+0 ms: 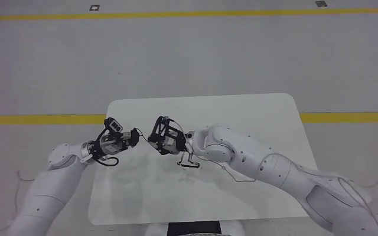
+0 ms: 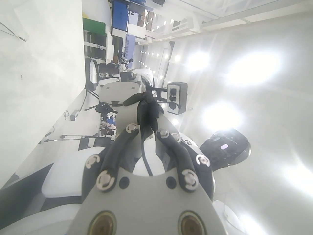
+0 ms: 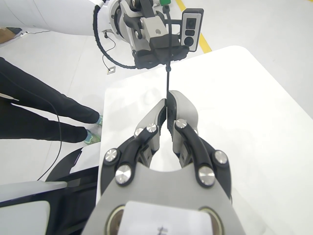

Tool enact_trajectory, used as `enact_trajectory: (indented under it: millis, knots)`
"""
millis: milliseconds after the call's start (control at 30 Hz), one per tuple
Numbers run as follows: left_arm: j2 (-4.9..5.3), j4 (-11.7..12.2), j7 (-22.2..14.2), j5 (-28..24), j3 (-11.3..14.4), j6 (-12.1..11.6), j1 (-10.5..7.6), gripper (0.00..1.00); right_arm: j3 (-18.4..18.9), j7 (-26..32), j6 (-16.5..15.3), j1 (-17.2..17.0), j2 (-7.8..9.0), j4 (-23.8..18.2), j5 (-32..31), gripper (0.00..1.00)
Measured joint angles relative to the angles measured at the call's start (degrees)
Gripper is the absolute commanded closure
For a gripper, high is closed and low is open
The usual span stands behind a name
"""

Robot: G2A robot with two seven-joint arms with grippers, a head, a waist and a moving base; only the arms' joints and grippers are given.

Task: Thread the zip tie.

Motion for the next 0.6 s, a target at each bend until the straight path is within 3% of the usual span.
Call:
enact_trajectory:
  millis: [600]
  knots:
    - [-0.60,0.1,0.5,-0.5,0.1,-0.3,-0.47,1.00,0.8,2.5,0.0,-0.6,0.49,-0.1,-0.1,1.00]
